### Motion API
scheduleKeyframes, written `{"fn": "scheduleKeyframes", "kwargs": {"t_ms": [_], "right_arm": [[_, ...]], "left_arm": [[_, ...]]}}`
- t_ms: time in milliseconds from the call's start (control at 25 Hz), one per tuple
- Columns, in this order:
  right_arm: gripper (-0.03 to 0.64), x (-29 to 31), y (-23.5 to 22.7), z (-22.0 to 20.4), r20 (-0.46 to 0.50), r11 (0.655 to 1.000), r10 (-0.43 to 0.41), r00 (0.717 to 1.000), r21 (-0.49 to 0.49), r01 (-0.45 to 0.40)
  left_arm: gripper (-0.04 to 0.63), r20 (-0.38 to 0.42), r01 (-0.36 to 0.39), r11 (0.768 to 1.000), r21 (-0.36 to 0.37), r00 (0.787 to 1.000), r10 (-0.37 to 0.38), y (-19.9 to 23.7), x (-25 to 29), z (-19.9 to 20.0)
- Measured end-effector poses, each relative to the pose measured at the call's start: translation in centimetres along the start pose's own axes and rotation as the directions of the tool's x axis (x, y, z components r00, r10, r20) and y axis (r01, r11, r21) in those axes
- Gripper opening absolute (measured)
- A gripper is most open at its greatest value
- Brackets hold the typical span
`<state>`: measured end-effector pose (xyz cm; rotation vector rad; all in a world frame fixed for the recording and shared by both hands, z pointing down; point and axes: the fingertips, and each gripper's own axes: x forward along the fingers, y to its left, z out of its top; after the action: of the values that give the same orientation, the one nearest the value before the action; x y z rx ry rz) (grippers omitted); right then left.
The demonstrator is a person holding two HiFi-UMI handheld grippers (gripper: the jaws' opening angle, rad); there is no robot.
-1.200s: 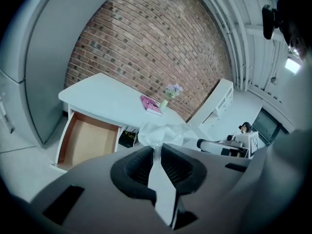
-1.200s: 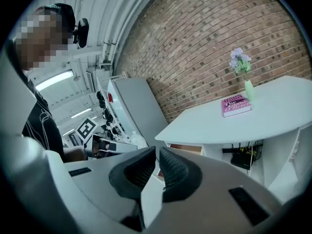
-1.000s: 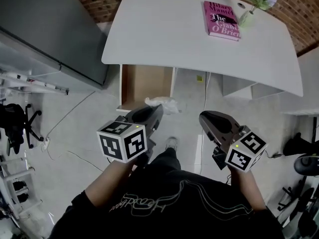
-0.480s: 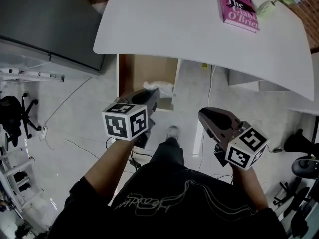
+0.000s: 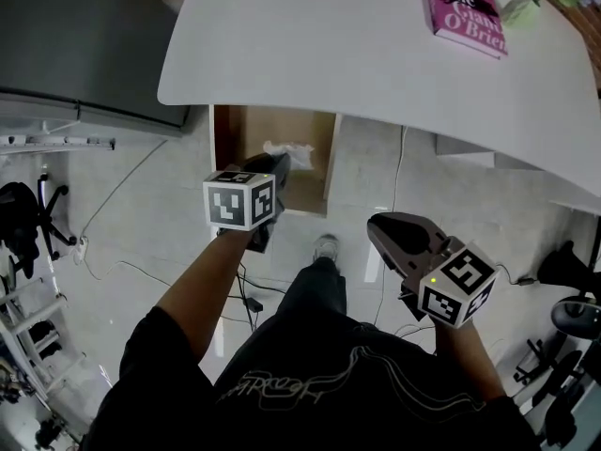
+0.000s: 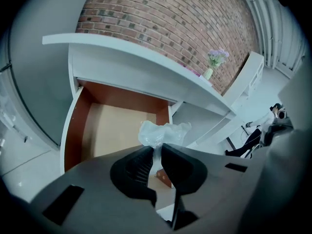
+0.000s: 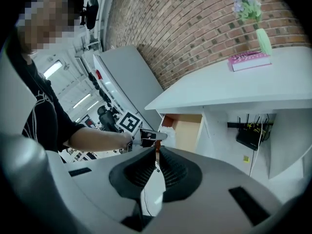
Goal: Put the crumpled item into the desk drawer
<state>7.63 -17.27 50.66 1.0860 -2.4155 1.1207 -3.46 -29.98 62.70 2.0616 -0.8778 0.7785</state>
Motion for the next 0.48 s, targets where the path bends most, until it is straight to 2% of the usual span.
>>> {"fn": "scheduleKeyframes", "kwargs": {"t_ms": [120, 280, 480], "right_arm": [[0.054, 0.8, -0.7, -0.9, -0.019, 1.0, 0.003, 1.0, 0.019, -0.003], [0.054, 1.7, -1.8, -1.9, -0.043, 0.999, 0.003, 0.999, 0.04, -0.001], [0.054, 2.6, -2.1, -2.9, -0.084, 1.0, 0.018, 0.996, 0.025, -0.016]], "left_arm": [[0.064, -0.053, -0.007, 1.0, 0.014, 0.999, 0.008, 1.5, 2.2, -0.9], [0.064, -0.116, -0.029, 1.0, -0.008, 0.993, 0.027, 3.7, 4.8, -2.0], [0.064, -0.201, -0.05, 0.999, -0.009, 0.978, 0.047, 5.6, 7.9, -3.3]]}}
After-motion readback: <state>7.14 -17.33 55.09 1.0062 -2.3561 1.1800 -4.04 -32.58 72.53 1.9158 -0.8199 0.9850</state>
